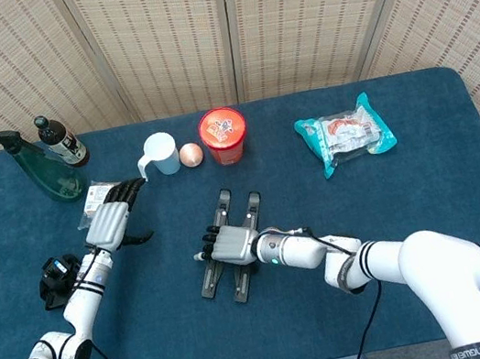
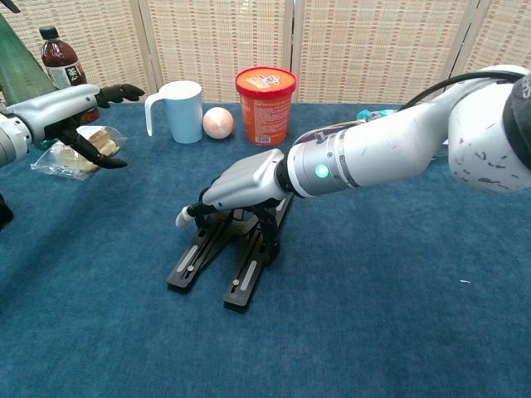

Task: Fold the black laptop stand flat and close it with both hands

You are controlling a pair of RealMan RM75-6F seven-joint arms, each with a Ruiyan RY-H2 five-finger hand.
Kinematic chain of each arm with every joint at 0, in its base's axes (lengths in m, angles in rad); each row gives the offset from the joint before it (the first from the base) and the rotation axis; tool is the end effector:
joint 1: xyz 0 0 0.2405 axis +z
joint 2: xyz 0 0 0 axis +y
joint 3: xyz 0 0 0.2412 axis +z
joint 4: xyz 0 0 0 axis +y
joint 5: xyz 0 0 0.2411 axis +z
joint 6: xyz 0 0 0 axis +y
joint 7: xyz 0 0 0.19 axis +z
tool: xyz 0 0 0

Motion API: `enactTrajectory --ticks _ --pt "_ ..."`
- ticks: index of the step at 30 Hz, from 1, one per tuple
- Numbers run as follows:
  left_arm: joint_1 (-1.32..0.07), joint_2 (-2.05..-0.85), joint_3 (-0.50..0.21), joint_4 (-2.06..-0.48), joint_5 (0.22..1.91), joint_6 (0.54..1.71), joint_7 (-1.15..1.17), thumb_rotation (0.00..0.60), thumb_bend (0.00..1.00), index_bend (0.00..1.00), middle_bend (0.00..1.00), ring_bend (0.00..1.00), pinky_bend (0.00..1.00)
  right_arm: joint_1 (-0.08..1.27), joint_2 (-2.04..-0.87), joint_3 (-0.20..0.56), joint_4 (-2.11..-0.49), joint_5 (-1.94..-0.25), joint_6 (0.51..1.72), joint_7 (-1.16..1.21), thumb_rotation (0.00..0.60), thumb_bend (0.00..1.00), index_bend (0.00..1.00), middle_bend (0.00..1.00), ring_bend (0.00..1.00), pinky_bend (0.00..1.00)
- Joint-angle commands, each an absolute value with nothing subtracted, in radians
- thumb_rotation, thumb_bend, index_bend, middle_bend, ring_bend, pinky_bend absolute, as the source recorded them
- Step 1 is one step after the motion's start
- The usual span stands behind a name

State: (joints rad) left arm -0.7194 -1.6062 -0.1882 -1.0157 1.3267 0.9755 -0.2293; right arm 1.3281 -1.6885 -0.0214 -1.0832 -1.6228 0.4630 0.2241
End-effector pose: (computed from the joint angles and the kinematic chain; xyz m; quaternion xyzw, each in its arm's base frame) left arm -0.2041 0.4467 -0.0175 -0.6656 -0.4151 -0.4394 0.4377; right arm -0.0176 -0.3911 -0.1744 0.9499 -0.1538 0.2092 0.1740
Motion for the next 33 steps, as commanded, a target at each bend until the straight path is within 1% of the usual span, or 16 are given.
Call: enactTrajectory --ticks 1,3,10,12,16,19,20,22,24,26,27,33 --pt "-0.719 -1.606 -0.187 -1.016 1.328 0.976 -0.228 0.6 0.15 0.0 0.04 0.04 0.04 1.328 -1.693 -0.024 -1.074 -1.63 0.48 0.239 0.6 0.03 0.0 0.25 0.0 0.0" --pt "-0.719 -1.606 -0.188 -1.016 1.327 0.975 -0.228 0.6 0.15 0.0 0.04 0.04 0.04 1.328 -1.695 -0.03 -1.066 -1.639 0.492 0.249 0.6 0.04 0.03 0.29 0.0 0.0" --pt "-0.718 -1.608 -0.186 -1.017 1.33 0.977 -0.229 0.6 0.15 0.0 0.04 0.04 0.04 1.321 -1.705 -0.048 -1.041 -1.668 0.547 0.287 0.6 0.09 0.16 0.4 0.0 0.0" --pt "-0.718 -1.608 -0.187 -1.018 1.33 0.977 -0.23 0.6 0.15 0.0 0.04 0.04 0.04 1.317 -1.708 -0.051 -1.032 -1.676 0.57 0.297 0.6 0.1 0.22 0.44 0.03 0.0" --pt "-0.718 -1.607 -0.188 -1.021 1.331 0.979 -0.231 0.6 0.15 0.0 0.04 0.04 0.04 1.311 -1.714 -0.056 -1.014 -1.689 0.605 0.314 0.6 0.13 0.29 0.5 0.1 0.0" --pt "-0.718 -1.605 -0.188 -1.024 1.332 0.979 -0.228 0.6 0.15 0.0 0.04 0.04 0.04 1.311 -1.711 -0.06 -1.015 -1.693 0.612 0.32 0.6 0.13 0.29 0.5 0.11 0.0" --pt "-0.718 -1.604 -0.188 -1.025 1.332 0.98 -0.227 0.6 0.15 0.0 0.04 0.04 0.04 1.311 -1.707 -0.062 -1.021 -1.693 0.613 0.323 0.6 0.13 0.29 0.48 0.11 0.0" --pt "-0.718 -1.603 -0.19 -1.027 1.33 0.981 -0.226 0.6 0.15 0.0 0.04 0.04 0.04 1.312 -1.698 -0.061 -1.034 -1.689 0.611 0.326 0.6 0.12 0.24 0.38 0.08 0.0" --pt "-0.718 -1.602 -0.192 -1.029 1.329 0.982 -0.222 0.6 0.15 0.0 0.04 0.04 0.04 1.312 -1.685 -0.057 -1.054 -1.682 0.608 0.322 0.6 0.1 0.06 0.18 0.02 0.0" --pt "-0.718 -1.6 -0.193 -1.034 1.327 0.982 -0.218 0.6 0.15 0.0 0.04 0.04 0.04 1.307 -1.671 -0.048 -1.079 -1.671 0.612 0.312 0.6 0.08 0.0 0.05 0.0 0.0" --pt "-0.718 -1.598 -0.193 -1.036 1.327 0.982 -0.216 0.6 0.15 0.0 0.04 0.04 0.04 1.304 -1.664 -0.044 -1.091 -1.666 0.616 0.305 0.6 0.08 0.0 0.01 0.0 0.0" --pt "-0.718 -1.587 -0.194 -1.055 1.329 0.986 -0.202 0.6 0.15 0.0 0.04 0.04 0.04 1.242 -1.603 -0.009 -1.177 -1.605 0.679 0.24 0.6 0.07 0.0 0.0 0.0 0.0"
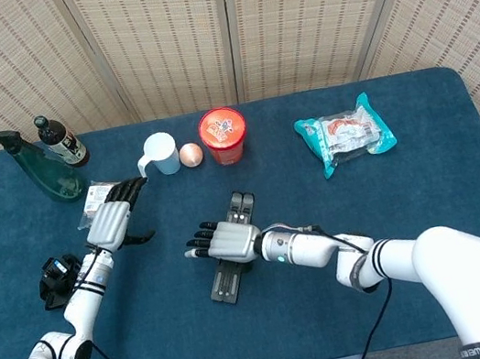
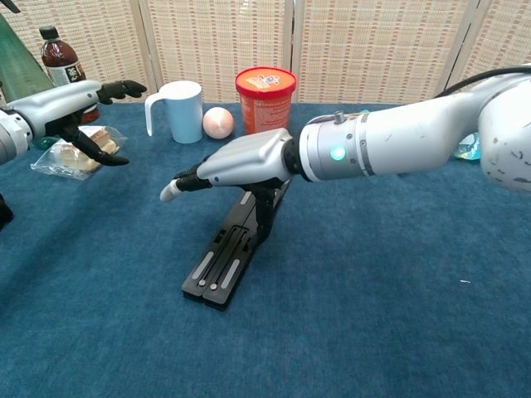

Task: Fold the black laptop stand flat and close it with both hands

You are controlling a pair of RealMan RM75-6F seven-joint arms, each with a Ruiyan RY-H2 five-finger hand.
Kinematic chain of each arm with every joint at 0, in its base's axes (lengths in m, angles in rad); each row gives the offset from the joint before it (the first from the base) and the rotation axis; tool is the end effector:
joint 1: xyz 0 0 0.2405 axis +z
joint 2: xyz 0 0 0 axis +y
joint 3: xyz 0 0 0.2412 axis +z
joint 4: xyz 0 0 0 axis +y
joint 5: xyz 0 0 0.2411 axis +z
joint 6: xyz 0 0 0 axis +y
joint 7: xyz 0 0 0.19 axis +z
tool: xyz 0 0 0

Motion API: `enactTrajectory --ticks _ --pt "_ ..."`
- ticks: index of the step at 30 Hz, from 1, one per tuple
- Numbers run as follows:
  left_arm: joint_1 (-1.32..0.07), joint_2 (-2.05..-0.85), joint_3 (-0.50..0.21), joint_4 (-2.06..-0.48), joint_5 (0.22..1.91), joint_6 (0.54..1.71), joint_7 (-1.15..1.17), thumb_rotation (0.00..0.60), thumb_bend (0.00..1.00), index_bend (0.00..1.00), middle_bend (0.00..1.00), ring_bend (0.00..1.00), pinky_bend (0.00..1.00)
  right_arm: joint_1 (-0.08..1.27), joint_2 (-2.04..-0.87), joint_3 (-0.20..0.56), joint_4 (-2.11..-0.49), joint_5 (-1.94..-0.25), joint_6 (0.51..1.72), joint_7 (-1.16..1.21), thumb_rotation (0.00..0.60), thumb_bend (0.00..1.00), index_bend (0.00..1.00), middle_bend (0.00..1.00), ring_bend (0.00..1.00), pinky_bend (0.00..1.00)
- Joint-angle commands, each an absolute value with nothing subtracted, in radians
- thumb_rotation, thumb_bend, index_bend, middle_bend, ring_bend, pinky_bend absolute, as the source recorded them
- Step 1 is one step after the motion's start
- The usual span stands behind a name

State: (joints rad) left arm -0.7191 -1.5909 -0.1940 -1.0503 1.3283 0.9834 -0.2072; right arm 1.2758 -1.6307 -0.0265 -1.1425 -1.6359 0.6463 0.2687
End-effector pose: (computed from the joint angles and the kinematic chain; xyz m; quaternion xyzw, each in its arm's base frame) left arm -0.1971 0.4449 -0.0152 -0.6683 -0.4088 -0.4432 0.4357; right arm -0.0090 -0.3893 -0.1459 0.9259 -0.1730 0.2920 0.1658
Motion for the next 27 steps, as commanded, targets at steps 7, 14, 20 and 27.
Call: enactTrajectory --ticks 7,14,20,27 --pt "-0.688 -1.538 -0.199 -1.113 1.314 1.03 -0.139 0.6 0.15 0.0 0.04 0.04 0.04 1.083 -1.456 0.012 -1.345 -1.476 0.811 0.042 0.6 0.08 0.0 0.0 0.0 0.0" --pt "-0.62 -1.446 -0.197 -1.24 1.25 1.073 -0.022 0.6 0.15 0.0 0.04 0.04 0.04 0.898 -1.282 0.016 -1.574 -1.301 0.989 -0.202 0.6 0.08 0.0 0.0 0.0 0.0" --pt "-0.538 -1.36 -0.187 -1.372 1.183 1.154 0.105 0.6 0.15 0.0 0.04 0.04 0.04 0.742 -1.165 0.009 -1.729 -1.207 1.168 -0.295 0.6 0.08 0.0 0.0 0.0 0.0" --pt "-0.423 -1.292 -0.158 -1.481 1.203 1.325 0.175 0.6 0.15 0.0 0.04 0.04 0.04 0.554 -1.068 -0.057 -1.801 -1.221 1.344 -0.321 0.6 0.08 0.0 0.0 0.0 0.0"
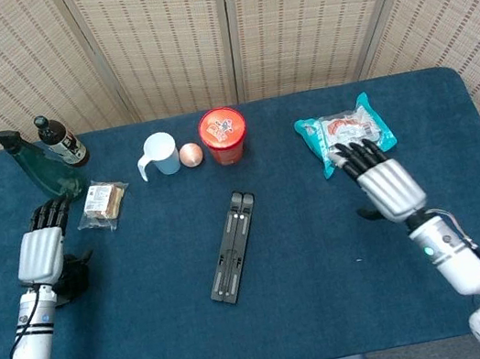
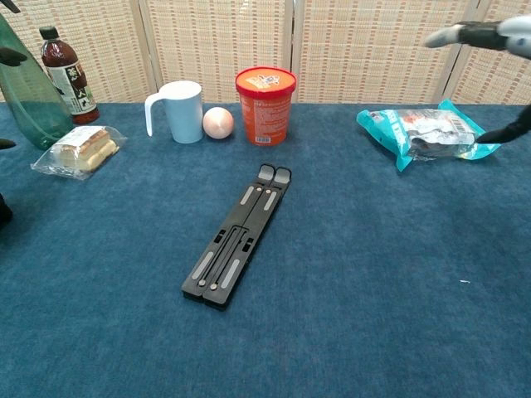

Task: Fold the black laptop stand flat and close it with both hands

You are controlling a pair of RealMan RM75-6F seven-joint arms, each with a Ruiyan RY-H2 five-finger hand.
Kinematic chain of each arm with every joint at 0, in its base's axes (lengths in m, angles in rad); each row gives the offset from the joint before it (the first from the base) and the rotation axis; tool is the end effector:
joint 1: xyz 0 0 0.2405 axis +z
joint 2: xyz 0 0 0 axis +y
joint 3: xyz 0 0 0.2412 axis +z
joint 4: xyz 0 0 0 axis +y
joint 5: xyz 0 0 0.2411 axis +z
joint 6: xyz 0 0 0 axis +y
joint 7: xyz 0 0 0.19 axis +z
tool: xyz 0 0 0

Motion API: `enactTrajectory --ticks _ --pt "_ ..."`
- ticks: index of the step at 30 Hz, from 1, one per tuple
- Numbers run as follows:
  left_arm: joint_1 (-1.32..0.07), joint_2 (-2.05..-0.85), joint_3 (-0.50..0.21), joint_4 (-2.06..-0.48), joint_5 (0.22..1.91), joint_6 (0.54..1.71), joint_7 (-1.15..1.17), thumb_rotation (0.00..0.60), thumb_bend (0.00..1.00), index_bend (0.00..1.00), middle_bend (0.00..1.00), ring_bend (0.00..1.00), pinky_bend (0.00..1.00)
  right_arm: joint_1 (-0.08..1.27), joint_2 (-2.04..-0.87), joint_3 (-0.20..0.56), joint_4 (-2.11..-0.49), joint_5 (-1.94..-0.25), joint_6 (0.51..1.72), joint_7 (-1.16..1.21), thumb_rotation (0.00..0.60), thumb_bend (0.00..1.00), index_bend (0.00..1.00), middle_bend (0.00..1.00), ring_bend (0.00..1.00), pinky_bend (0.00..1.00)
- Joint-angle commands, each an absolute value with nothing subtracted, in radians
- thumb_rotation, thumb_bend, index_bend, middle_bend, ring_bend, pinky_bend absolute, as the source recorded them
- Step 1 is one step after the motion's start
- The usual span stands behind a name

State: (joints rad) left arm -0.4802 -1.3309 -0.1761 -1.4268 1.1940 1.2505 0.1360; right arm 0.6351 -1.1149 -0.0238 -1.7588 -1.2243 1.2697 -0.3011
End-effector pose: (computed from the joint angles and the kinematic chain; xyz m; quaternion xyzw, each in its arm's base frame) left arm -0.2556 0.3762 0.0765 -0.6081 -0.3657 -0.4012 0.5793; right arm -0.1900 -0.3430 0.0726 0.7204 -0.3012 0.3569 0.5129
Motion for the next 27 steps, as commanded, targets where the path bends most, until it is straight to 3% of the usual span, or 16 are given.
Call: enactTrajectory --ticks 1,10,17,27 --pt "-0.41 -1.288 -0.151 -1.494 1.21 1.343 0.183 0.6 0.15 0.0 0.04 0.04 0.04 0.53 -1.062 -0.062 -1.805 -1.221 1.367 -0.323 0.6 0.08 0.0 0.0 0.0 0.0" --pt "-0.306 -1.249 -0.097 -1.599 1.312 1.503 0.244 0.6 0.15 0.01 0.05 0.04 0.04 0.359 -1.016 -0.089 -1.868 -1.237 1.506 -0.325 0.6 0.08 0.0 0.0 0.0 0.0" --pt "-0.267 -1.218 -0.073 -1.688 1.319 1.514 0.31 0.6 0.15 0.01 0.05 0.04 0.04 0.268 -1.051 -0.1 -1.859 -1.309 1.573 -0.341 0.6 0.08 0.0 0.02 0.0 0.0" --pt "-0.25 -1.229 -0.079 -1.707 1.33 1.509 0.324 0.6 0.15 0.01 0.05 0.04 0.04 0.223 -1.076 -0.075 -1.856 -1.35 1.566 -0.358 0.6 0.08 0.0 0.02 0.0 0.0"
